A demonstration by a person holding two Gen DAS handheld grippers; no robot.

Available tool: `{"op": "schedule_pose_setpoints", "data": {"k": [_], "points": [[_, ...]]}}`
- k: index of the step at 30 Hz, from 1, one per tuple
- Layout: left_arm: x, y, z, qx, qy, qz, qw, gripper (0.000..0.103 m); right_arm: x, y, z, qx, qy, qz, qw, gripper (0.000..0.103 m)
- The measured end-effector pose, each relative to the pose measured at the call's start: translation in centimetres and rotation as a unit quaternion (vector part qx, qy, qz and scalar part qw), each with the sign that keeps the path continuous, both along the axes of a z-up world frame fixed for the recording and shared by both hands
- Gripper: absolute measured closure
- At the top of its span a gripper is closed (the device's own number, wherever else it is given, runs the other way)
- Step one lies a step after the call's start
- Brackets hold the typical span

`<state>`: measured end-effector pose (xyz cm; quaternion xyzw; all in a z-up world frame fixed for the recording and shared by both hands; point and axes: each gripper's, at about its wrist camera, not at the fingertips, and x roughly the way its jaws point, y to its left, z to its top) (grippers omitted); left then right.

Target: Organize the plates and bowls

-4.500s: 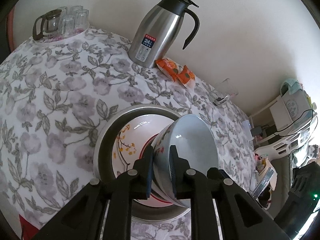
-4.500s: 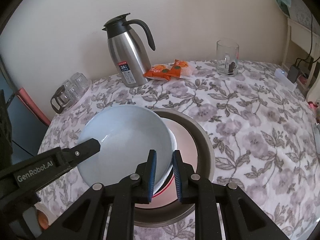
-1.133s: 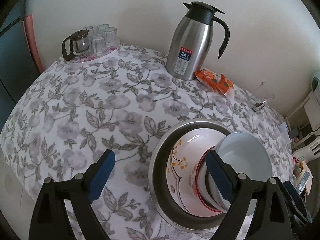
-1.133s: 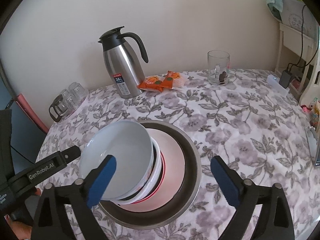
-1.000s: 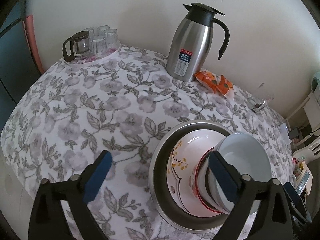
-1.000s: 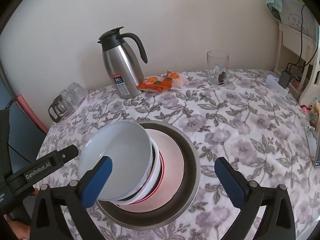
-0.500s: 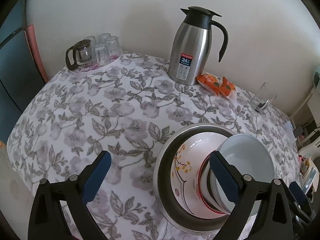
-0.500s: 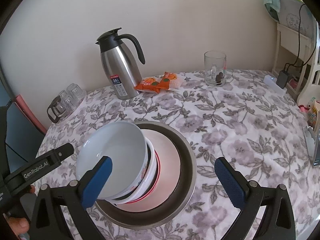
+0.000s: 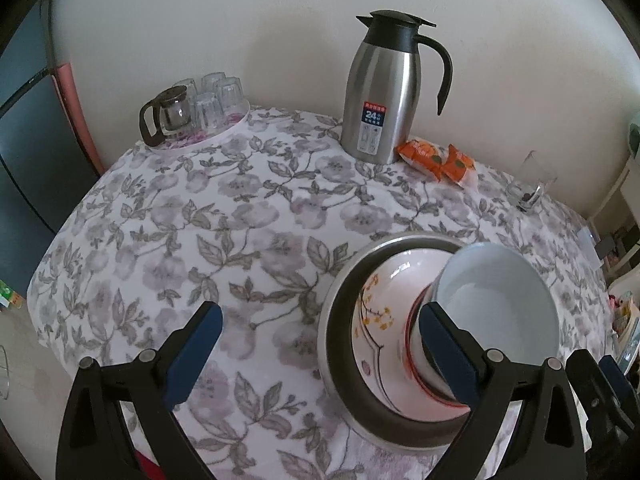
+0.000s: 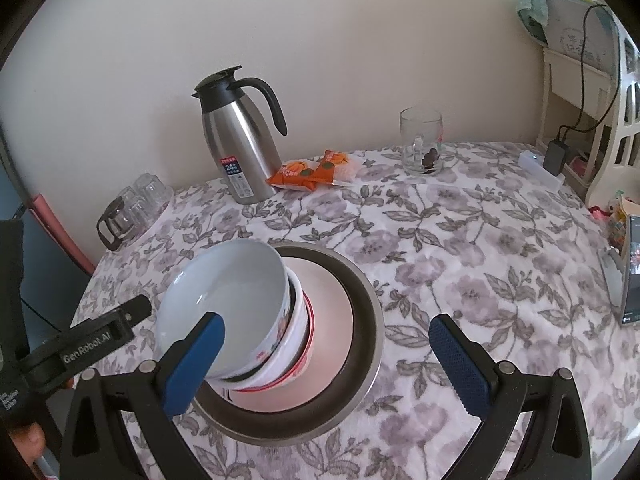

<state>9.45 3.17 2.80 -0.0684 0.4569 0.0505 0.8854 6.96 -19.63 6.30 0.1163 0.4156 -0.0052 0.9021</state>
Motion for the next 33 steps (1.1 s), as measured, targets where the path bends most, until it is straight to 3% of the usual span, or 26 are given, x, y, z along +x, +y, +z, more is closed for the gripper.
{"op": "schedule_pose_setpoints", "data": {"k": [16, 23, 33], "points": [[-4.2, 1.0, 0.3, 0.004, -0.003, 0.006, 1.0, 0.004, -3.6, -0.5, -0.2, 0.015, -0.008, -0.002, 1.0, 0.0], [-5.3, 0.6, -0.5, 0.004, 0.017, -0.014, 0.9998, 0.004, -4.6, 0.0, -0.4, 0.011, -0.003, 0.002, 1.0, 0.0], [-6.5, 0.0, -1.9, 0.037, 0.051, -0.036, 0.9974, 0.004, -5.9, 1.2, -1.1, 0.0, 0.009, 0.019, 1.0, 0.0]]}}
